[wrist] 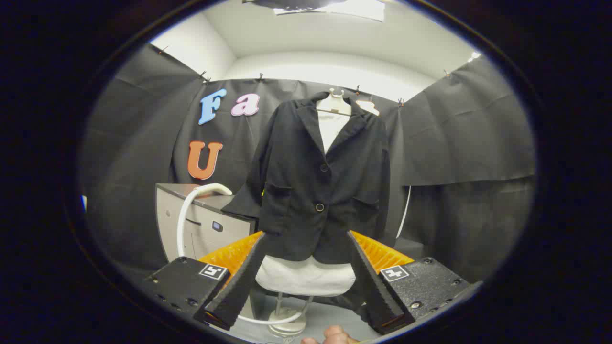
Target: Iron the clothes twice with a garment steamer, once on the left side and once on the right side.
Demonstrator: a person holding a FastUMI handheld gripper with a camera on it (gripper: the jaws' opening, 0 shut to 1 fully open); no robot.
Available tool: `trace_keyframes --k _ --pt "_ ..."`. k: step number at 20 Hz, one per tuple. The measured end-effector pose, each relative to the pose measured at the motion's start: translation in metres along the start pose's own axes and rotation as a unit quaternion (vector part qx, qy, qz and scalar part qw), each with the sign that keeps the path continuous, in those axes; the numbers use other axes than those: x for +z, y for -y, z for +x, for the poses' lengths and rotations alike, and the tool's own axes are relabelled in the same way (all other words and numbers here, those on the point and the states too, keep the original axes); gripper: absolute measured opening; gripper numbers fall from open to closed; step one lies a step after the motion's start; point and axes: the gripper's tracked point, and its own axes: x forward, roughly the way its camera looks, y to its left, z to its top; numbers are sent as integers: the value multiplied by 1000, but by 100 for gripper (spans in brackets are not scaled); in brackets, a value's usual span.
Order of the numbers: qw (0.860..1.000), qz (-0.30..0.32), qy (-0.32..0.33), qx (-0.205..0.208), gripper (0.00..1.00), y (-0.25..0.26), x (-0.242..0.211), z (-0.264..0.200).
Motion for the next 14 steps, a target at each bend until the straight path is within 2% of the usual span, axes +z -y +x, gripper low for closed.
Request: trace_keyframes --k 7,14 --pt "999 8 -3 32 100 4 -6 20" --pt "1000 7 -14 24 100 7 -12 23"
